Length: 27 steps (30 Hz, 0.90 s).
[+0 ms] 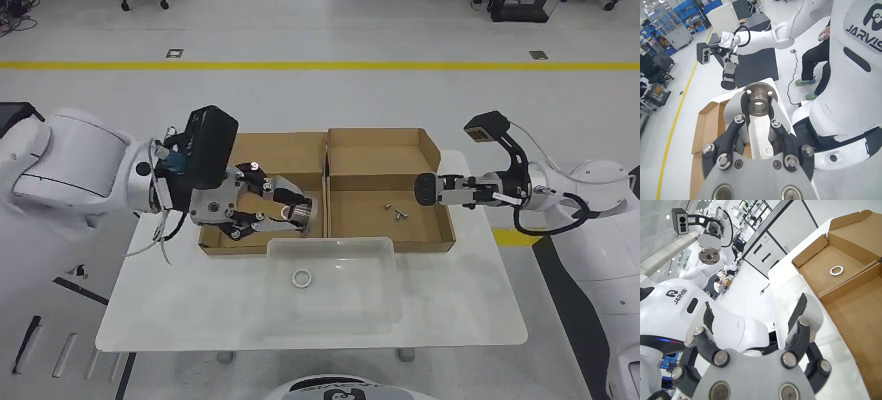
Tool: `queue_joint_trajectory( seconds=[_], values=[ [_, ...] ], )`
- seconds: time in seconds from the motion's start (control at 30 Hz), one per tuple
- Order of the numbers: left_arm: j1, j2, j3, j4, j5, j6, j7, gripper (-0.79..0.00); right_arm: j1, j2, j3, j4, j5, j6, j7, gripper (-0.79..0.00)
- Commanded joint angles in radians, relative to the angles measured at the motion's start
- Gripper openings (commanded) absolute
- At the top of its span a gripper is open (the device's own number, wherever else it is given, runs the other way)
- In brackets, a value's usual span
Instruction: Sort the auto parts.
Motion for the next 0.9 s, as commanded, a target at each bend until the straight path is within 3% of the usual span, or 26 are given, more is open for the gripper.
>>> queue_joint_trajectory(
  seconds=[0.0,0.33,0.57,0.87],
  values=[
    [0.000,0.000,0.001,0.001,-0.001,0.000,-0.001,-0.785,0.000,0.000,0.000,0.000,0.000,0.000,0.000,0.000],
    [0.006,-0.001,-0.001,0.001,-0.005,0.010,0.014,-0.785,0.000,0.000,0.000,0.000,0.000,0.000,0.000,0.000],
    [0.087,-0.004,-0.070,0.062,-0.065,0.000,0.214,-0.785,0.000,0.000,0.000,0.000,0.000,0.000,0.000,0.000],
    [0.188,-0.033,-0.116,0.023,-0.175,0.000,0.457,-0.785,0.000,0.000,0.000,0.000,0.000,0.000,0.000,0.000]
  ],
)
